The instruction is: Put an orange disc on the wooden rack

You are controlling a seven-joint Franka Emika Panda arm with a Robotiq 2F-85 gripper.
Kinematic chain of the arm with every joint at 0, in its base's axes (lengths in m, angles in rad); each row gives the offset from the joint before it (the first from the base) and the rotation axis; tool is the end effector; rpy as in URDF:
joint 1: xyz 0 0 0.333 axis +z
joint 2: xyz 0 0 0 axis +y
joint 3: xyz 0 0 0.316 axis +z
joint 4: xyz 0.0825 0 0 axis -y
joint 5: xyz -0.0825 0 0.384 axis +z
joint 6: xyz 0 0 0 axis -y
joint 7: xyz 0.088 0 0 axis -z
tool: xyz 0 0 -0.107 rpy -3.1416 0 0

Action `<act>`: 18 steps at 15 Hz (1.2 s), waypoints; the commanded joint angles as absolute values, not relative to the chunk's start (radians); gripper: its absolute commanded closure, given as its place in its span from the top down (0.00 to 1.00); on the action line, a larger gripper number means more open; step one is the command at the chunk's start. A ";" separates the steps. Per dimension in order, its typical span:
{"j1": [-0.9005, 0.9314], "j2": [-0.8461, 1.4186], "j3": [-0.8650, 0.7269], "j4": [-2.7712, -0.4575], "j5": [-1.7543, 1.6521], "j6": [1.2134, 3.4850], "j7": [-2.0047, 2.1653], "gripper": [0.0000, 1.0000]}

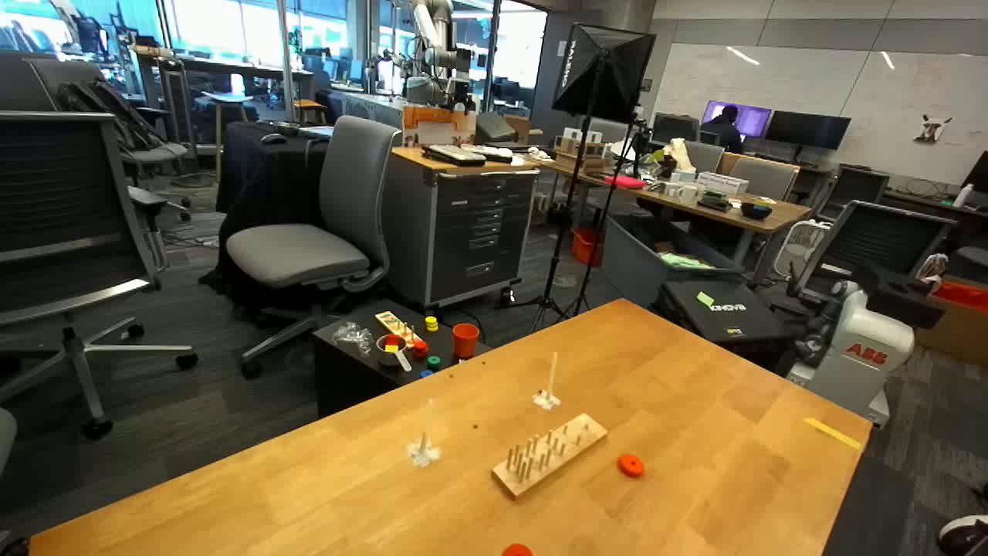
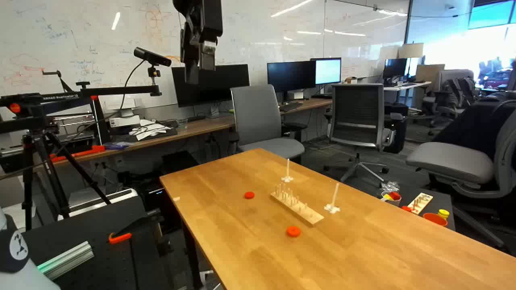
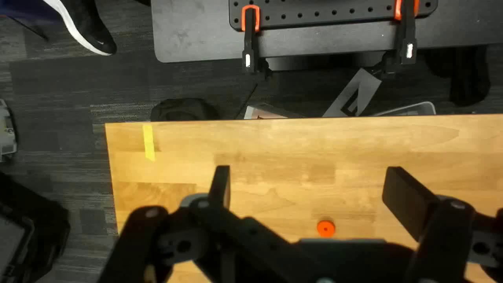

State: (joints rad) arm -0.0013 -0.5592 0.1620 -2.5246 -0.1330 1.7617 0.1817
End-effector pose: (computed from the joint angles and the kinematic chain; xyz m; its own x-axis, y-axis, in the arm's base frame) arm 0.3510 0.0464 0.4498 0.9847 -0.0360 -0.1702 0.0062 -0.9705 0.2412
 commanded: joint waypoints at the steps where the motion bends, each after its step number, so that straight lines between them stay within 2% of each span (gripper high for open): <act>1: 0.017 -0.557 0.146 -2.520 -0.140 1.759 0.189 1.00; 7: 0.010 -0.541 0.190 -2.539 -0.207 1.815 0.251 1.00; 13: -0.022 -0.200 0.296 -2.389 -0.336 2.057 0.548 1.00; 18: 0.009 0.106 0.219 -2.148 -0.421 2.033 0.719 1.00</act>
State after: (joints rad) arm -0.0110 -0.0902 0.2690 -2.3320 -0.4195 2.0736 0.6595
